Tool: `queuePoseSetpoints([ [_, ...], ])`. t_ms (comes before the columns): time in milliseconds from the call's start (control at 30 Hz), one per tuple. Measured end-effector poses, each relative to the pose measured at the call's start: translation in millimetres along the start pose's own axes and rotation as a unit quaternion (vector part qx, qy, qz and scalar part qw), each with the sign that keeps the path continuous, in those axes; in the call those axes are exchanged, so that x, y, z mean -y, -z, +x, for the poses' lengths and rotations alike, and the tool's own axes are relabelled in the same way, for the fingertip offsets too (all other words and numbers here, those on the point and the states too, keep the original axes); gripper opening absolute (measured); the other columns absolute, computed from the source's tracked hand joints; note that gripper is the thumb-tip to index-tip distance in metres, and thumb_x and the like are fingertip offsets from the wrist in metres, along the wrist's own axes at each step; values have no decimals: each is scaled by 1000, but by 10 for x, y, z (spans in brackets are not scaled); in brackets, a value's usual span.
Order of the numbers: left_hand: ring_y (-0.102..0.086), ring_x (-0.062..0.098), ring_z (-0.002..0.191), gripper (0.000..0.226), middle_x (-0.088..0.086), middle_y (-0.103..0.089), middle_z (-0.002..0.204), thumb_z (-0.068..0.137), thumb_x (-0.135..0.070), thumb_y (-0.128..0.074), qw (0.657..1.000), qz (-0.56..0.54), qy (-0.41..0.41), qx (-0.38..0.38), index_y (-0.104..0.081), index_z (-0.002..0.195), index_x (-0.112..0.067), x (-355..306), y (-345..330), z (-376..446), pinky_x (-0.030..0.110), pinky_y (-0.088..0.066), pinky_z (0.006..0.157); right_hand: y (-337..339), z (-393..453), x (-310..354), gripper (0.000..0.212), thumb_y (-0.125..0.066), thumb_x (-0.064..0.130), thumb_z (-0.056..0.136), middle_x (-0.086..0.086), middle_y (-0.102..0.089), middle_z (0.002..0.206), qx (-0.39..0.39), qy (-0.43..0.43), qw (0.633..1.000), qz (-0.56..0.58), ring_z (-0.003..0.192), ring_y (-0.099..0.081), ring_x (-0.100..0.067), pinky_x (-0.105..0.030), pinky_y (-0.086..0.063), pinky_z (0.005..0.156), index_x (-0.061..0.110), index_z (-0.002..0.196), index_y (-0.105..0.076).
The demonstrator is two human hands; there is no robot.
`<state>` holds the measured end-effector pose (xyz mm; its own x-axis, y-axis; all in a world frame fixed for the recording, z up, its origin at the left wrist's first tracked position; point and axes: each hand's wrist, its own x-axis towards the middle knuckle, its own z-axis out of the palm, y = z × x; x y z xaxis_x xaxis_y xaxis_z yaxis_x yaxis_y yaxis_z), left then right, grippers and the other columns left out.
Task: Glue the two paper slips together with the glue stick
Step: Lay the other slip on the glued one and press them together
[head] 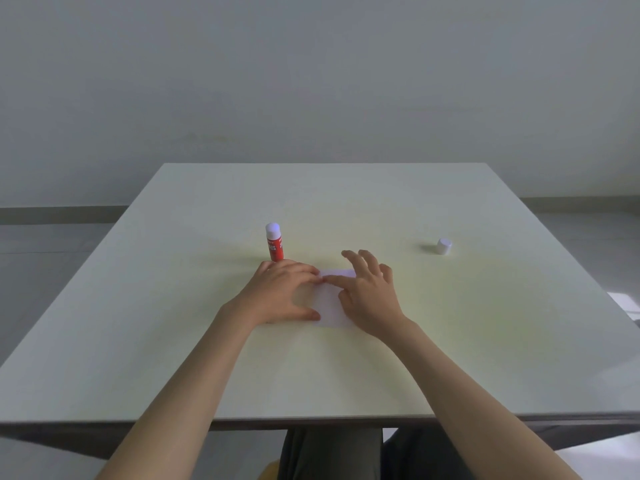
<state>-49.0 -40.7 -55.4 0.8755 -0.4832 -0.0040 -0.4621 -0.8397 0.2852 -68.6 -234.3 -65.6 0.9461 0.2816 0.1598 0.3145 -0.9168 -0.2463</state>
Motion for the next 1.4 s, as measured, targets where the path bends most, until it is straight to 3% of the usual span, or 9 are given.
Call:
queuePoseSetpoints([
  [233,-35,6,132,63,-23,-40,143,71,-59,-63,1000,7,7,17,-48,130,-41,8,-1,-6,33,-27,101,122,-109,-324,41,-44,16,86,2,-37,145,-24,-69,997,-22,138,-22,-23,-39,-21,102,41,113,-64],
  [400,-36,7,131,63,-22,-42,141,70,-57,-64,999,23,9,26,-47,129,-43,-45,50,5,33,-28,97,158,-58,-231,37,-44,17,86,1,-39,143,-36,-61,997,-38,136,-23,-24,-38,-20,99,35,107,-69],
  [567,-35,16,130,69,-11,-36,143,75,-56,-61,993,69,8,91,-32,138,-48,-109,114,64,36,-29,99,141,-90,-145,36,-45,18,85,2,-39,143,-38,-46,997,-51,135,-25,-25,-38,-19,97,34,104,-70],
  [767,-35,20,127,68,-9,-34,143,75,-56,-61,988,90,14,125,-34,137,-47,-158,166,129,36,-30,100,162,-293,-82,36,-44,16,84,1,-43,141,-34,-49,997,-40,135,-27,-27,-40,-21,97,32,101,-72],
  [900,-35,19,128,68,-10,-33,144,76,-57,-61,989,87,12,122,-34,138,-47,-147,158,120,36,-29,101,160,-533,-40,30,-49,15,82,0,-51,133,-42,-46,998,-30,132,-34,-29,-42,-27,96,28,91,-75],
  [1067,-40,15,126,74,-12,-39,141,73,-58,-64,993,77,3,88,-35,139,-40,-128,157,87,34,-32,98,176,-597,26,22,-59,9,76,-3,-64,114,-79,-41,996,-6,118,-51,-34,-46,-36,86,19,63,-74],
  [1133,-46,13,121,77,-14,-47,135,68,-57,-68,997,48,12,56,-38,136,-35,-126,148,62,33,-35,93,188,-542,40,24,-56,10,79,-2,-60,120,-68,-42,997,13,122,-46,-31,-44,-31,91,22,71,-75],
  [1267,-49,13,117,78,-16,-52,130,64,-56,-71,998,22,30,43,-40,130,-31,-138,115,51,33,-35,91,179,-370,133,41,-47,12,82,-1,-48,135,-26,-2,999,30,129,-35,-26,-40,-26,96,36,108,-68],
  [1400,-48,12,117,73,-18,-53,128,64,-60,-69,998,23,39,45,-43,127,-33,-112,87,65,30,-32,89,139,-283,255,44,-43,14,84,1,-41,140,19,36,999,24,130,-29,-27,-40,-24,96,41,111,-64],
])
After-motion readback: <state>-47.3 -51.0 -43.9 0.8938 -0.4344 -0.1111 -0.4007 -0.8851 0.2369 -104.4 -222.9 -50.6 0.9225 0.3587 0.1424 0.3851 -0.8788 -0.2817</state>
